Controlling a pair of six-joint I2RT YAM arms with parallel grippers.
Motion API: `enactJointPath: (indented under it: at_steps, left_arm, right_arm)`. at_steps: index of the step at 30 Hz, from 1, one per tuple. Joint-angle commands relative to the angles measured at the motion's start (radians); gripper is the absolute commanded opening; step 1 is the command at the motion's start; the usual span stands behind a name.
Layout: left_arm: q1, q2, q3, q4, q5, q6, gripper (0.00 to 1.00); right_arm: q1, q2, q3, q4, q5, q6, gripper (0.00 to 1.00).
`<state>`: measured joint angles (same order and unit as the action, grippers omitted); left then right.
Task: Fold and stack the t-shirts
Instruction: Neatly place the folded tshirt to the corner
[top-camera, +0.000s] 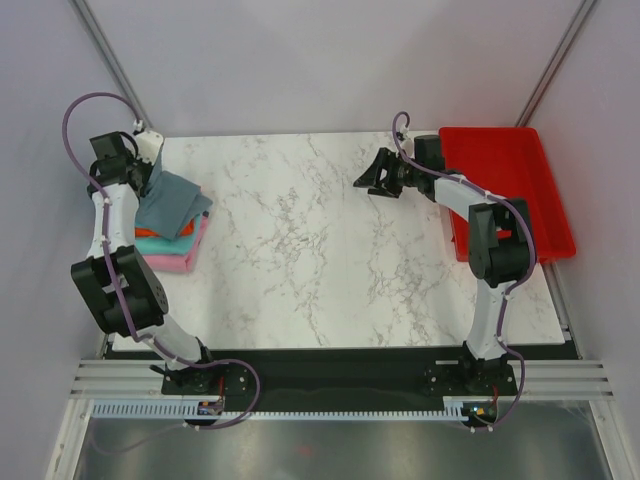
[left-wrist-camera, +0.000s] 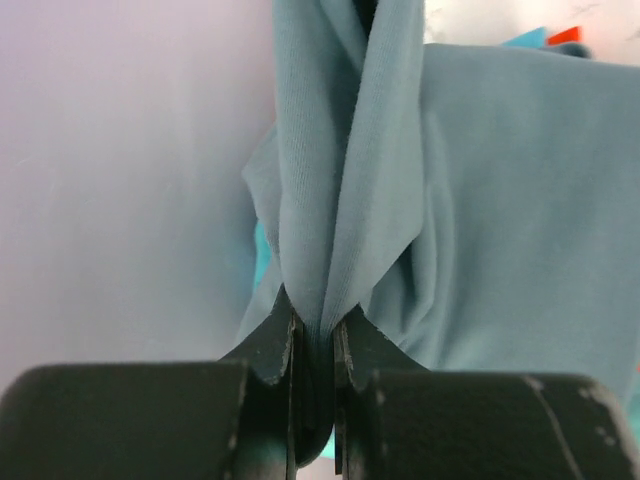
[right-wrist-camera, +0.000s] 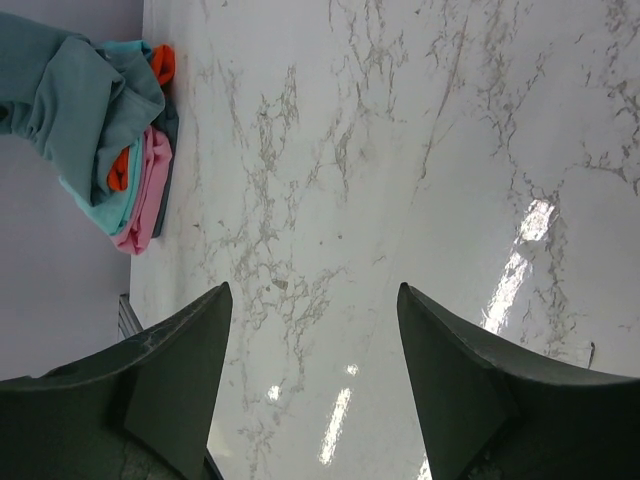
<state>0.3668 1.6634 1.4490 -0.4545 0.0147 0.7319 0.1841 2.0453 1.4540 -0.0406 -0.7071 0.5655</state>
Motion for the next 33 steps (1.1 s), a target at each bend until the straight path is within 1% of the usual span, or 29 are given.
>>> enactJointPath:
  at_steps: [1, 5, 7, 8, 10, 11, 12, 14, 18, 26, 32, 33]
  left_arm:
    - [0.0, -0.004, -0.025, 0.066, -0.094, 0.038, 0.02]
    - [-0.012, -0.02, -0.107, 0.066, -0.094, 0.038, 0.02]
    - [-0.026, -0.039, -0.185, 0.066, -0.094, 0.038, 0.02]
    - [-0.034, -0.056, -0.253, 0.514, -0.377, 0.292, 0.02]
    - [-0.049, -0.065, -0.314, 0.637, -0.41, 0.401, 0.02]
    - [-0.054, -0.068, -0.341, 0.739, -0.433, 0.431, 0.02]
    - [-0.058, -0.07, -0.378, 0.775, -0.438, 0.454, 0.02]
    - [-0.058, -0.067, -0.4, 0.853, -0.462, 0.498, 0.02]
    - [-0.058, -0.051, -0.374, 0.866, -0.496, 0.5, 0.02]
    - [-0.063, -0.063, -0.348, 0.833, -0.496, 0.494, 0.02]
    - [-0.071, -0.07, -0.366, 0.893, -0.507, 0.558, 0.02]
    - [-0.072, -0.07, -0.372, 0.915, -0.509, 0.589, 0.02]
  right_arm:
    - [-0.009, -0.004, 0.005, 0.033, -0.022, 0.01, 0.76]
    - [-0.011, -0.001, 0.005, 0.033, -0.023, 0.011, 0.76]
    - [-0.011, 0.001, 0.008, 0.033, -0.023, 0.011, 0.76]
    - [-0.011, 0.003, 0.009, 0.031, -0.022, 0.01, 0.76]
    - [-0.011, 0.003, 0.011, 0.033, -0.02, 0.013, 0.76]
    - [-0.011, 0.0, 0.011, 0.033, -0.022, 0.01, 0.75]
    - [-0.011, 0.001, 0.011, 0.033, -0.022, 0.01, 0.75]
    - [-0.011, -0.002, 0.009, 0.033, -0.02, 0.01, 0.76]
    - [-0.011, -0.007, 0.002, 0.033, -0.023, 0.008, 0.75]
    - [-0.011, -0.01, 0.0, 0.033, -0.022, 0.007, 0.76]
    - [-0.011, -0.005, 0.006, 0.033, -0.025, 0.013, 0.75]
    - [-0.011, -0.005, 0.008, 0.033, -0.025, 0.013, 0.75]
